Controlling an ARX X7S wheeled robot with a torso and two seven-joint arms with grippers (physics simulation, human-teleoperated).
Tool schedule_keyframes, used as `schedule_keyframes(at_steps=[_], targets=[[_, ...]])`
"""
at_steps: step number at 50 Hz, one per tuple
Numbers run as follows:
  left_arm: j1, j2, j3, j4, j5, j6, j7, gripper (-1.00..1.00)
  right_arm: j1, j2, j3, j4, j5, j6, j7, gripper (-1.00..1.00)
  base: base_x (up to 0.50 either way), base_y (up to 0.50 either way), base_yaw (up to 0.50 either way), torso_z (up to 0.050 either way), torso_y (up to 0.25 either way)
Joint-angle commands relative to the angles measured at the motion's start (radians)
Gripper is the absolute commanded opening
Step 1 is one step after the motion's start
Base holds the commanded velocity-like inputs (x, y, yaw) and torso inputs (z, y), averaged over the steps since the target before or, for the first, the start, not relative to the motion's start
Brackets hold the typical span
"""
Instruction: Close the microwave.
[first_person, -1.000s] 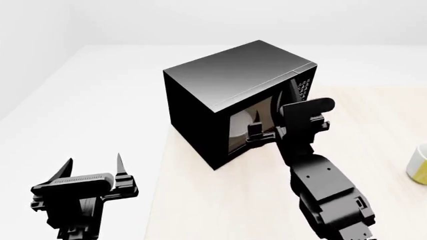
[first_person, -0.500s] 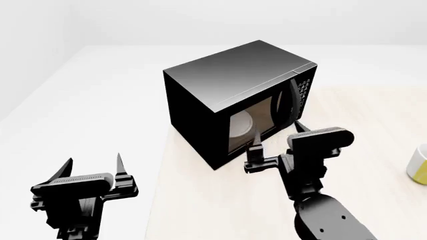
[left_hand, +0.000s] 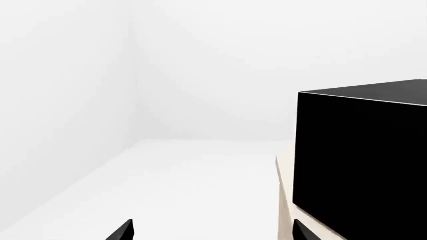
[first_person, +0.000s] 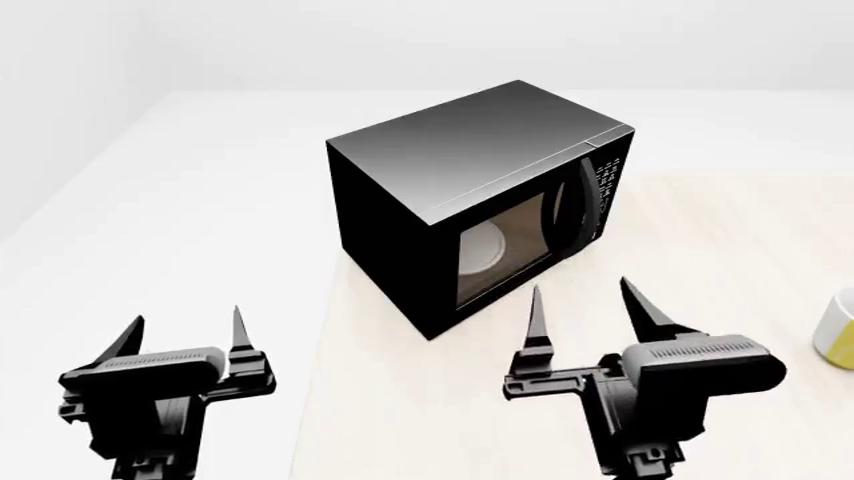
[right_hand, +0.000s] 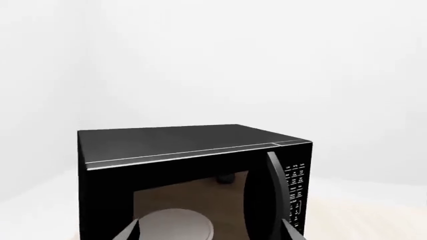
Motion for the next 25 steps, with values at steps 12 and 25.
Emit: schedule_keyframes(at_steps=[12, 25], targets=[[0.01, -0.006, 0.003, 0.013, -0.001, 0.009, -0.001, 1.0, -0.097, 0.035, 0.001, -0.113, -0.139, -0.125, 0.045, 1.0, 0.0, 0.0, 0.0, 0.0, 0.0], [0.008, -0.006, 0.005, 0.009, -0.003, 0.015, 0.001, 1.0, -0.071, 0.051, 0.005, -0.165, -0.192, -0.107, 0.065, 1.0, 0.0, 0.0, 0.0, 0.0, 0.0]])
